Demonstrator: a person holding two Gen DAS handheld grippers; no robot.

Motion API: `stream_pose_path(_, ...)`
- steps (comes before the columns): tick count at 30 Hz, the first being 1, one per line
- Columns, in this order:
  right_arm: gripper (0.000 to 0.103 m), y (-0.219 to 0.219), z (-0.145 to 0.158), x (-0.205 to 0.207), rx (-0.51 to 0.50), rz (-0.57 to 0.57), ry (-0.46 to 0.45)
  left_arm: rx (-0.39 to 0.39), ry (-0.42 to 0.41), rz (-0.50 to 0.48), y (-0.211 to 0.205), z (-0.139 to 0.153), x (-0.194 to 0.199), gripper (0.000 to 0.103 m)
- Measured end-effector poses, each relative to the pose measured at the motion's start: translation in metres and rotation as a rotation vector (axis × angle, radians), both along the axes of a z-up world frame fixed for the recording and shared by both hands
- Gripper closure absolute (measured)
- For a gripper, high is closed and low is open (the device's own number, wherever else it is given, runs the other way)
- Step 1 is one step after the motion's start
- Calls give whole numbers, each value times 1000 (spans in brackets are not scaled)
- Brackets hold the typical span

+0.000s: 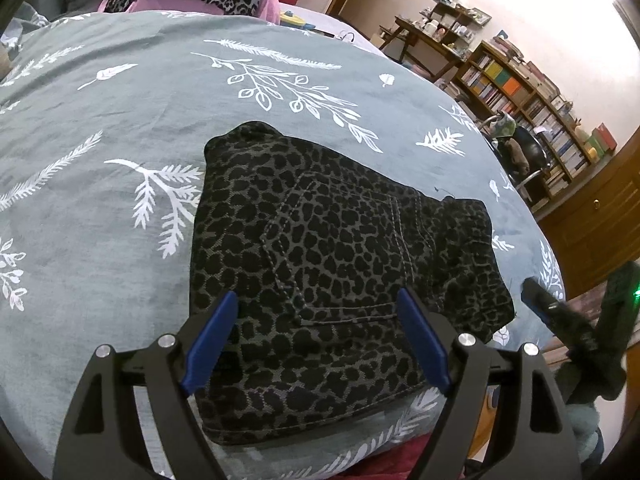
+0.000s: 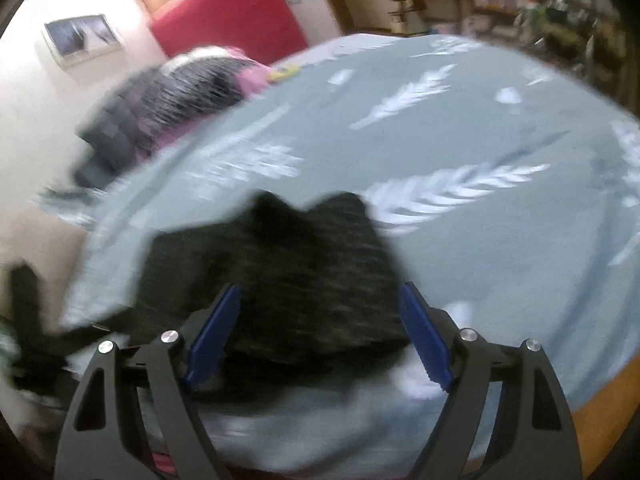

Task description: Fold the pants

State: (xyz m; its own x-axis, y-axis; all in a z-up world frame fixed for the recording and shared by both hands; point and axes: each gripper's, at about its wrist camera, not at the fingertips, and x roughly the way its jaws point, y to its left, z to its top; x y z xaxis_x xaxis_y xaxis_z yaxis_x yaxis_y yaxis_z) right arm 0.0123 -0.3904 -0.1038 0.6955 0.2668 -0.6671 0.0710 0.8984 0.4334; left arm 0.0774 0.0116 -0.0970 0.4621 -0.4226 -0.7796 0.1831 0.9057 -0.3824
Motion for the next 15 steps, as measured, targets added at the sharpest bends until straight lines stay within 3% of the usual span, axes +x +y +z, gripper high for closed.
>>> stream_pose_path(4,21,21,-5,22,119,116,13,1,-2,6,1,1,1,22)
stream_pose_path(11,21,28,-37,45,134,120,121,11,-6,7,3,1,3,21)
stream_pose_path(15,26,30,-42,44,108,130,130,25,-5,7,2,-3,6,21)
